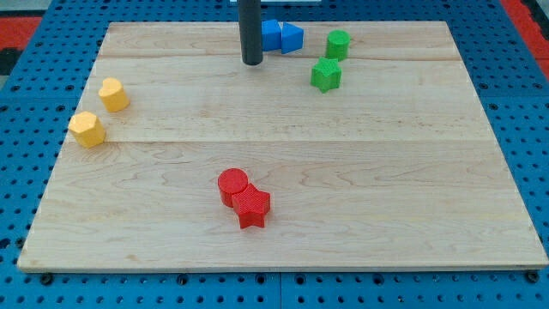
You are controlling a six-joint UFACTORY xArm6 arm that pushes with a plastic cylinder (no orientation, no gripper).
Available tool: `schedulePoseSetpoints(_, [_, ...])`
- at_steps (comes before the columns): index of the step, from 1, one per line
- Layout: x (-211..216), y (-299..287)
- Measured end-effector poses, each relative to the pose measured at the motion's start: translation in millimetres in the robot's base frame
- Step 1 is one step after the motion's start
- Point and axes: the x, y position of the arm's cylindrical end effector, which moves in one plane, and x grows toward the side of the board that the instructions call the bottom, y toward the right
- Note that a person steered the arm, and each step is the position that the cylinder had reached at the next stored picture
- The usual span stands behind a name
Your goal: Nudge the green star a bit right
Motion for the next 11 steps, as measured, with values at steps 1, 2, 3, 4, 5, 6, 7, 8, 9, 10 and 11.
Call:
schedulePoseSetpoints(1, [24,4])
schedulePoseSetpoints(2, [26,5])
schedulePoseSetpoints(3, [26,5])
schedulePoseSetpoints(4, [26,5])
schedulePoseSetpoints(5, [26,7])
schedulePoseSetpoints(6, [26,10])
schedulePoseSetpoints(7, [26,15])
schedulePoseSetpoints(8, [26,22])
schedulePoseSetpoints(9, [26,32])
schedulePoseSetpoints(10, [26,43])
schedulePoseSetpoints(11, [33,65])
